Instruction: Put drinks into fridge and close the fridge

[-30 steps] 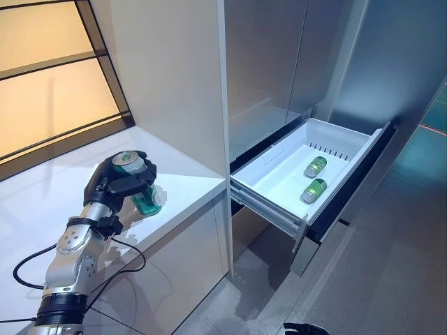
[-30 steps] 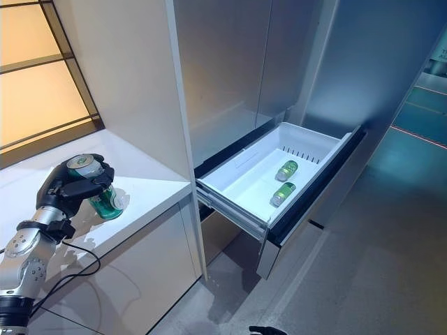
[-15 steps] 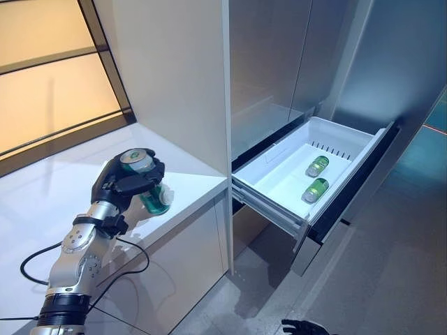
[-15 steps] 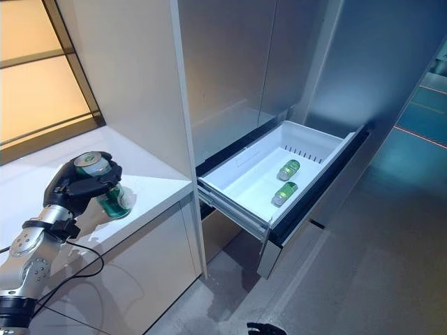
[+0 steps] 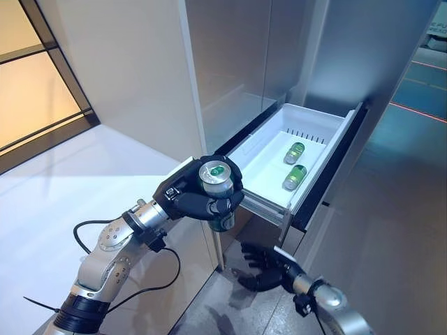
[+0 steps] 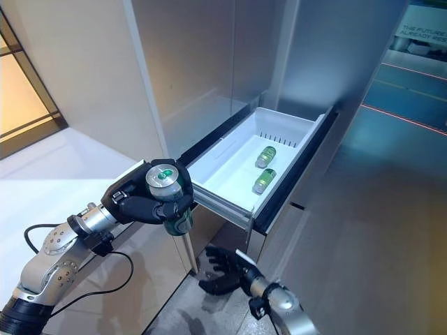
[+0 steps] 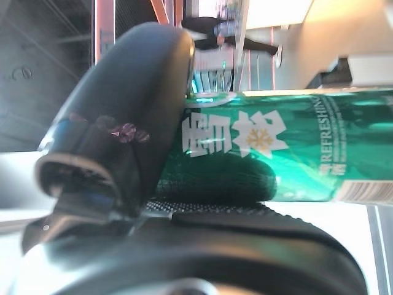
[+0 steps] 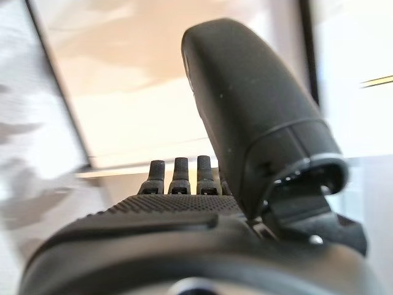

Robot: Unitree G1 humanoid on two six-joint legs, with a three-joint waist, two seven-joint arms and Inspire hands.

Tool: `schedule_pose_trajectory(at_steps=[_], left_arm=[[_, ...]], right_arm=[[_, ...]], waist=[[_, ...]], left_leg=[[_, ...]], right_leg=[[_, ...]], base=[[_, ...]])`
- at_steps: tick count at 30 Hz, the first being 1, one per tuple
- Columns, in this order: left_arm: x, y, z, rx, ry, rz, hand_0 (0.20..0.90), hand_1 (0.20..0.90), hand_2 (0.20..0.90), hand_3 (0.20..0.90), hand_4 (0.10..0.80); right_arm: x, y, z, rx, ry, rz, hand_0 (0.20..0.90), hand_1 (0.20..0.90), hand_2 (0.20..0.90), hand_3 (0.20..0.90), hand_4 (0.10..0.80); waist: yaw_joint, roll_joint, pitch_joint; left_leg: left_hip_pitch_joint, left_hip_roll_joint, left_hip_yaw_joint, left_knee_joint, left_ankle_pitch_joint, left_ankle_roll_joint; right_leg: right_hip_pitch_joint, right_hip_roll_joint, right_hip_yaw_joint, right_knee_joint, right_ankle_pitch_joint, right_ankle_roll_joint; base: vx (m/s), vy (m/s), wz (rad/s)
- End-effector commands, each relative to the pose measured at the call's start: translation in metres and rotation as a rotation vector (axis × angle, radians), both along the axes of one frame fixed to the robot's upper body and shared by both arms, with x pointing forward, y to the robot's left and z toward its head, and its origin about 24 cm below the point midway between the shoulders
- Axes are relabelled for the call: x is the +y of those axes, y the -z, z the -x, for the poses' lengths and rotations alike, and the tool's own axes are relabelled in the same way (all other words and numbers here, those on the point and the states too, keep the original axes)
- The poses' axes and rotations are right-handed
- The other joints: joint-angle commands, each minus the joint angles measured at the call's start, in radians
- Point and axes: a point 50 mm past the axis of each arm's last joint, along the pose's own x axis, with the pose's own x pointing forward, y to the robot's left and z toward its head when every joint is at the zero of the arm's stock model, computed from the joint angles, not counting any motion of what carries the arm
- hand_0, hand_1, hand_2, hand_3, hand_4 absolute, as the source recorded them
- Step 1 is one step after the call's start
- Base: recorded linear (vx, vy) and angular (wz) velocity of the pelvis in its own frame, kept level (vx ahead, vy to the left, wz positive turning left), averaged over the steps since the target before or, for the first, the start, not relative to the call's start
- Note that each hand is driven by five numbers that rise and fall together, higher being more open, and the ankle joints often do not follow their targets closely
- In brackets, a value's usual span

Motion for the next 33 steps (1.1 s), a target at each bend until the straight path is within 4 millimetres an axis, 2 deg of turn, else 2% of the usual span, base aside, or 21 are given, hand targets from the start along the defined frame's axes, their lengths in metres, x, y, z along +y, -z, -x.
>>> schedule_pose_trajectory(at_steps=[1,5,11,20,27,33], left_arm=[[-0.004,-0.075,-0.003,-0.384,0.081,0.212,0.300,0.300,0.300,0.200,0.100],[-0.010,-0.071,-0.004,-0.347,0.116,0.215,0.300,0.300,0.300,0.200,0.100],[-0.026,-0.067,-0.007,-0.287,0.167,0.203,0.300,0.300,0.300,0.200,0.100],[-0.047,-0.061,-0.012,-0.237,0.192,0.172,0.300,0.300,0.300,0.200,0.100],[-0.055,-0.061,-0.012,-0.227,0.212,0.160,0.300,0.300,0.300,0.200,0.100],[-0.061,-0.059,-0.011,-0.197,0.232,0.187,0.300,0.300,0.300,0.200,0.100]], right_arm=[[0.023,-0.093,-0.040,-0.340,-0.099,-0.275,0.900,0.900,0.900,0.900,0.800],[0.030,-0.129,-0.047,-0.415,-0.149,-0.400,0.900,0.900,0.900,0.900,0.800],[0.049,-0.154,-0.046,-0.420,-0.262,-0.525,0.900,0.900,0.900,0.900,0.800],[0.078,-0.172,-0.037,-0.409,-0.448,-0.577,0.900,0.900,0.900,0.900,0.800],[0.093,-0.177,-0.027,-0.367,-0.566,-0.591,0.900,0.900,0.900,0.900,0.800],[0.102,-0.182,-0.023,-0.360,-0.601,-0.622,0.900,0.900,0.900,0.900,0.800]], waist=[[0.006,-0.014,-0.019],[0.009,-0.016,-0.023],[0.012,-0.023,-0.032],[0.016,-0.030,-0.037],[0.020,-0.036,-0.039],[0.022,-0.039,-0.039]], left_leg=[[0.017,-0.032,0.013,0.010,-0.060,0.023],[0.011,-0.032,0.019,0.010,-0.059,0.025],[0.008,-0.032,0.022,0.011,-0.057,0.024],[0.006,-0.033,0.023,0.012,-0.053,0.022],[0.002,-0.033,0.023,0.013,-0.049,0.020],[0.001,-0.034,0.025,0.016,-0.049,0.020]], right_leg=[[-0.001,0.002,0.037,0.080,-0.067,0.038],[-0.005,0.002,0.038,0.076,-0.064,0.036],[-0.004,0.003,0.036,0.069,-0.061,0.034],[0.001,0.004,0.032,0.062,-0.057,0.032],[0.000,0.005,0.030,0.059,-0.054,0.032],[-0.001,0.004,0.030,0.059,-0.050,0.033]], base=[[-0.032,0.005,-0.07],[-0.023,0.000,-0.06],[-0.018,-0.010,-0.03],[0.000,0.000,0.00],[0.000,0.000,0.00],[0.000,0.000,0.00]])
